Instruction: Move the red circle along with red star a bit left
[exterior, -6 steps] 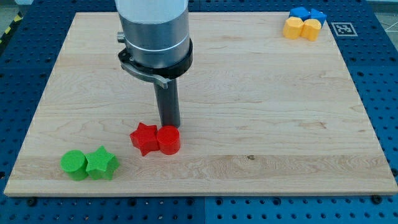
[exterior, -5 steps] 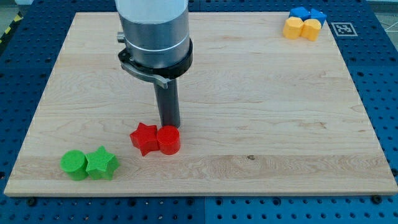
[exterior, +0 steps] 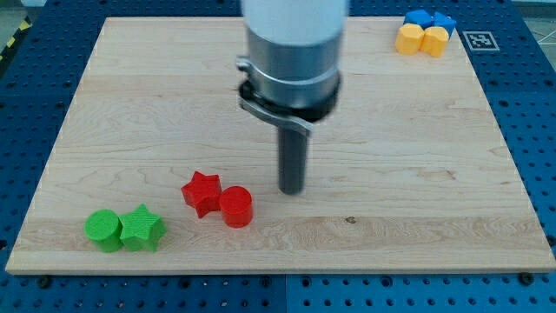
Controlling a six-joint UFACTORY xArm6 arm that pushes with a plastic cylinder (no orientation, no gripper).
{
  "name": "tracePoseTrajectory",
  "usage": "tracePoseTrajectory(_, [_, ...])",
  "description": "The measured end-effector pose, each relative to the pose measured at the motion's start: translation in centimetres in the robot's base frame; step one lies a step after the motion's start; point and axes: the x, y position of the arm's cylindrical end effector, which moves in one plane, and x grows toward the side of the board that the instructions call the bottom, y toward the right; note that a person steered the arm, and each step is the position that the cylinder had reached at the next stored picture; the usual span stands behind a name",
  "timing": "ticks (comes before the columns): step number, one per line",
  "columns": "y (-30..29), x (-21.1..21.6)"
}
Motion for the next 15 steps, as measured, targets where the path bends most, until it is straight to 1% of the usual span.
tracePoseTrajectory(1, [0.4, 4.0])
tracePoseTrajectory(2, [-0.9, 4.9])
tracePoseTrajectory(3, [-3.7, 4.6])
tracePoseTrajectory(4, [-4.8, 3.3])
tracePoseTrajectory(5, [-5.0, 3.1])
tracePoseTrajectory(7, [-8.9, 0.8])
tracePoseTrajectory(10, [-14.5, 0.3])
tracePoseTrajectory(11, [-13.7, 0.3])
tracePoseTrajectory(12, [-12.3, -1.5])
tracePoseTrajectory(13, [-12.3, -3.6])
tracePoseTrajectory(14, [-13.4, -5.0])
tracePoseTrajectory(15, [-17.1, -5.8])
